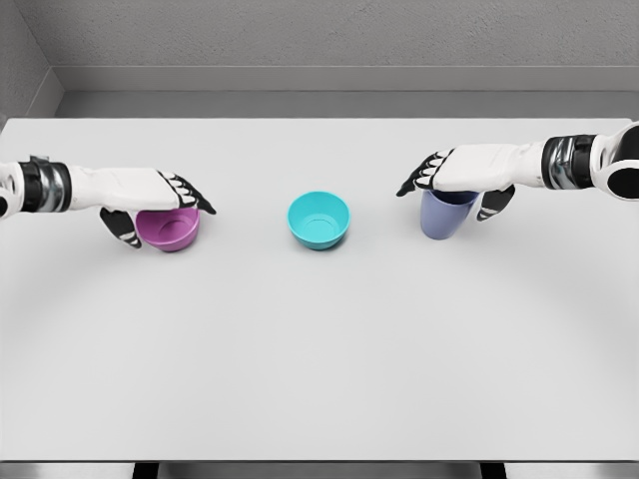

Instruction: Stacking bowl and cup with both arms

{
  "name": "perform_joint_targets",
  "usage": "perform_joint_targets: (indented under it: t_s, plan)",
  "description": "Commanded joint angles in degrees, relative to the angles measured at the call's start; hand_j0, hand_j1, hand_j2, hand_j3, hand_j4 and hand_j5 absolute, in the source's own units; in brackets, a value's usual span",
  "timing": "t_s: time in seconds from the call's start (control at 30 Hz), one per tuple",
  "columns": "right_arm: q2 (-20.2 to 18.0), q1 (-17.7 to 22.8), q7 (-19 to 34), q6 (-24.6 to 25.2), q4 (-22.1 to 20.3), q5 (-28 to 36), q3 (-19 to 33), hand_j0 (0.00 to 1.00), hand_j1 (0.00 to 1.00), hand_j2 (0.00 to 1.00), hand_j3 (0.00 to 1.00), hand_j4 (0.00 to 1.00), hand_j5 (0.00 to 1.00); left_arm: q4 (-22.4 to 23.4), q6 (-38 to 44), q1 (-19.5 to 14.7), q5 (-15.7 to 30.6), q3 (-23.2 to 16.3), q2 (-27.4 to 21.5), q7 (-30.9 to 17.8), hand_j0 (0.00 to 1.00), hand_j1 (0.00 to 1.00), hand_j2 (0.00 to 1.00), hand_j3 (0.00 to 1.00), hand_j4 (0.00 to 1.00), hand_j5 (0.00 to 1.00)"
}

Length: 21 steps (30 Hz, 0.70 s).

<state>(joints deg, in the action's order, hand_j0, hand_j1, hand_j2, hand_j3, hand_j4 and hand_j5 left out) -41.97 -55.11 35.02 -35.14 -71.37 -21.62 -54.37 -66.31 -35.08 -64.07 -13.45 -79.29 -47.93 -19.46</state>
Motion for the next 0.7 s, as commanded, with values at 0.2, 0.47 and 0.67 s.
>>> perform_joint_targets:
  t_s: [0.2,0.47,0.67]
  plan:
    - [0.0,0.0,0.0,0.1,0.1,0.2,0.1,0.95,0.95,0.95,0.95,0.95,0.95,0.4,0.1,0.1,-0.1,0.1,0.3,0.0,0.96,0.96,0.96,0.96,0.96,0.96]
    - [0.0,0.0,0.0,0.1,0.7,-0.7,0.1,0.87,0.87,0.87,0.87,0.87,0.87,0.4,0.1,0.5,-0.2,0.2,0.2,0.0,0.86,0.86,0.86,0.86,0.86,0.86]
    - [0.0,0.0,0.0,0.1,1.1,-0.7,0.1,0.76,0.76,0.76,0.76,0.76,0.76,0.3,0.1,0.4,-0.1,0.6,-0.1,0.0,0.85,0.85,0.85,0.85,0.85,0.85]
